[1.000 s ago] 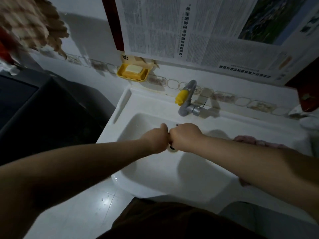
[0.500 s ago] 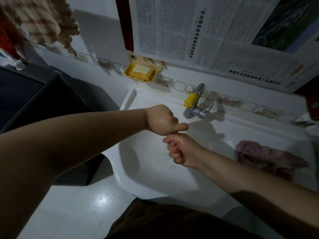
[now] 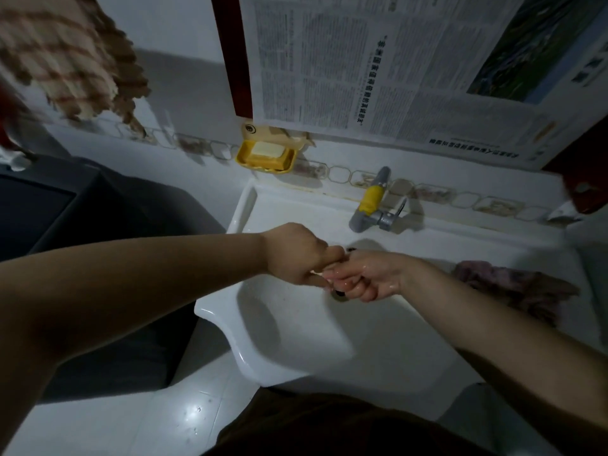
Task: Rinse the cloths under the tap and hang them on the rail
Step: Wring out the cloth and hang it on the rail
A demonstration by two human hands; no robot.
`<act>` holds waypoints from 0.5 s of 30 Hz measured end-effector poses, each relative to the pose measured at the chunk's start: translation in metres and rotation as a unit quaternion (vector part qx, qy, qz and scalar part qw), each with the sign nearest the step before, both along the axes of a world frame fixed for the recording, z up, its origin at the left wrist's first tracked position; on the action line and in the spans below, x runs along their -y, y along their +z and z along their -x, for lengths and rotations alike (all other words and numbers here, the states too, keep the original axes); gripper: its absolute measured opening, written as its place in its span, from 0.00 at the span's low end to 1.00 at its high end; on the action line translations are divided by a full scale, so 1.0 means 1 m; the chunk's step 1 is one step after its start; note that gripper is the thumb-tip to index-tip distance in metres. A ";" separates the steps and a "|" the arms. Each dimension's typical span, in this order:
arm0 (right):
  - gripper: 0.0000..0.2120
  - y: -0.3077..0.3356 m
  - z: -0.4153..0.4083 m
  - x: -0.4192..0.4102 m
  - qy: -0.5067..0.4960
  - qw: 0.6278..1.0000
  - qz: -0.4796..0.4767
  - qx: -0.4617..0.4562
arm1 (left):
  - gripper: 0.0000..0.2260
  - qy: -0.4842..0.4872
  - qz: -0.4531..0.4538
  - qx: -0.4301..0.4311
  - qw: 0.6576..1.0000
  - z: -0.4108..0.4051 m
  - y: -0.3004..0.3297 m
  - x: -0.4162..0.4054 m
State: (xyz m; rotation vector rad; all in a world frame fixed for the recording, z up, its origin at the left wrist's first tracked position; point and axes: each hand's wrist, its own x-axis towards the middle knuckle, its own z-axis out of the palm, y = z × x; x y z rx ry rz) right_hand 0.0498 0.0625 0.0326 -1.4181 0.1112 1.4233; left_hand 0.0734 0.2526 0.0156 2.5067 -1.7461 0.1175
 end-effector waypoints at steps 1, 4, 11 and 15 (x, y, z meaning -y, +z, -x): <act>0.08 -0.001 -0.003 -0.001 0.011 1.000 -0.007 -0.006 | 0.23 0.035 -0.022 -0.040 0.998 0.005 0.001 -0.002; 0.08 -0.003 -0.006 -0.004 -0.051 0.998 -0.031 0.004 | 0.22 0.166 -0.047 -0.132 0.976 0.015 -0.002 -0.007; 0.43 -0.035 0.023 -0.016 -0.091 0.797 0.208 0.559 | 0.18 0.471 0.296 -0.699 0.450 0.024 0.010 -0.007; 0.32 -0.040 0.028 -0.030 0.025 0.563 0.225 0.795 | 0.15 0.362 0.295 -0.833 0.296 0.036 0.029 0.004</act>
